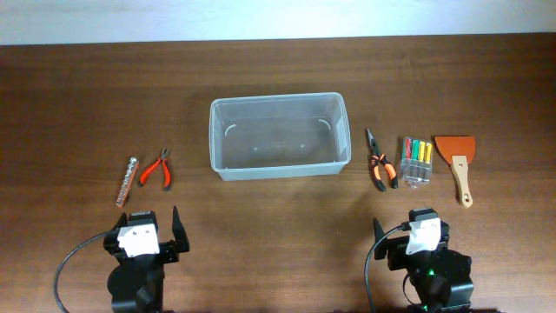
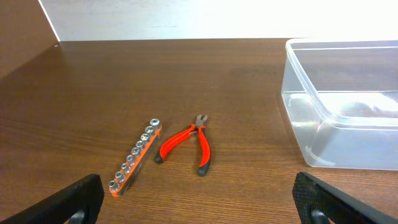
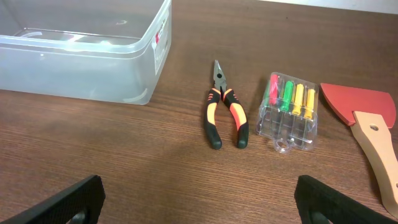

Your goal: Pack container

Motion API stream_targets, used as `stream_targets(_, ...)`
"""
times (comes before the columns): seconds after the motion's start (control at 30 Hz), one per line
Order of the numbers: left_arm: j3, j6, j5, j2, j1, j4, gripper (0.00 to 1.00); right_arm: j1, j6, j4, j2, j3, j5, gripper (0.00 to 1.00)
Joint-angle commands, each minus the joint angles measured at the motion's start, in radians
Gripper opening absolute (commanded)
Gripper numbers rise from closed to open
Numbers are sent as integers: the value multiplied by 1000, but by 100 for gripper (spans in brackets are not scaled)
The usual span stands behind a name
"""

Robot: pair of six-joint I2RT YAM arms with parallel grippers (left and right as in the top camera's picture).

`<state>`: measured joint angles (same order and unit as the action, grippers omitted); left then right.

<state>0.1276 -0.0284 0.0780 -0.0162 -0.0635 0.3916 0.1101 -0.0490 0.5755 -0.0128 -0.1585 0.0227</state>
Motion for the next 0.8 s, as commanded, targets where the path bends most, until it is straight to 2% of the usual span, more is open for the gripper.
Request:
stream_targets(0.0, -11, 6, -11, 11, 5, -6, 99, -7, 5, 0, 9, 7, -13, 98)
stream_targets(0.77, -11, 6, -11, 11, 4, -19, 99, -7, 5, -7, 9, 7, -12, 98)
